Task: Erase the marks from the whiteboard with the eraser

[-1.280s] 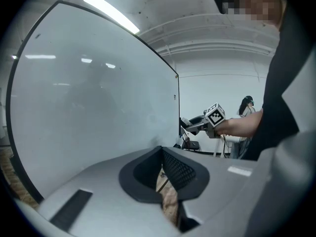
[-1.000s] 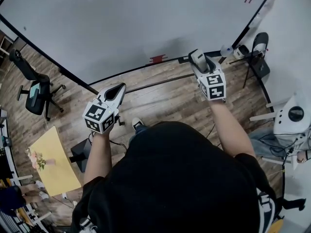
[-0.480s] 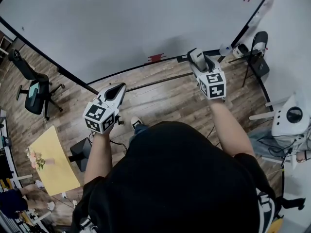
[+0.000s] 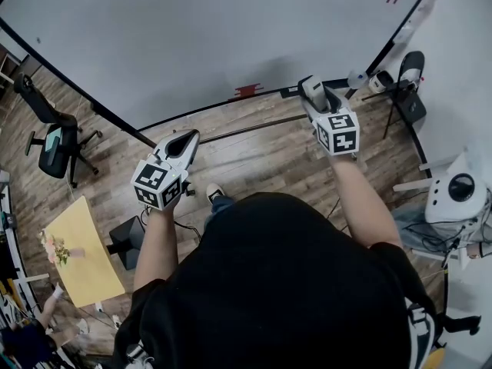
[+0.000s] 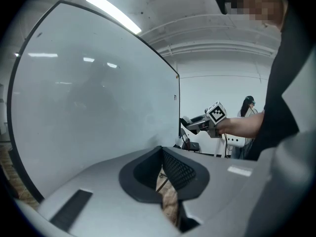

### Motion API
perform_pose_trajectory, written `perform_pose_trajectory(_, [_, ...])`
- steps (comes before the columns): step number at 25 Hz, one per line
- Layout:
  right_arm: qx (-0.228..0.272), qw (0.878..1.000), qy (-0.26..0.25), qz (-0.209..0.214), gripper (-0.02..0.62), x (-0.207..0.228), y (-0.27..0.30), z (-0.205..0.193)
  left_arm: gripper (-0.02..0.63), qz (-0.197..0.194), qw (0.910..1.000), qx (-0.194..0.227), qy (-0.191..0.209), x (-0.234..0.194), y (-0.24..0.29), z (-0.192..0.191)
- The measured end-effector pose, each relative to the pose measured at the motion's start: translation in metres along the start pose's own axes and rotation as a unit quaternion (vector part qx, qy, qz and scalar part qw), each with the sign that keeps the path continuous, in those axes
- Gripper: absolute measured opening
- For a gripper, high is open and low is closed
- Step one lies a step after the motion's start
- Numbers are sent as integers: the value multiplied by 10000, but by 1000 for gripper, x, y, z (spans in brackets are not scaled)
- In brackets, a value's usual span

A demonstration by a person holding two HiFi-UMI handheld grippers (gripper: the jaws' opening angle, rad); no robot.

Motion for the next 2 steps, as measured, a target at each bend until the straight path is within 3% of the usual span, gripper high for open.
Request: perform_pose_trajectory(2, [-2,10000,47,2,262,0,-1,-1,11,4,10000,7,7,2,-2,0])
Point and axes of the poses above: the fingertips, and each gripper's own axes: y forward along the fingers, x to its right, z out of its top, the point moved 9 cm from there along -y, backward along the fingers, and after that the axes turned 13 degrees about x, right-handed, at the moved point
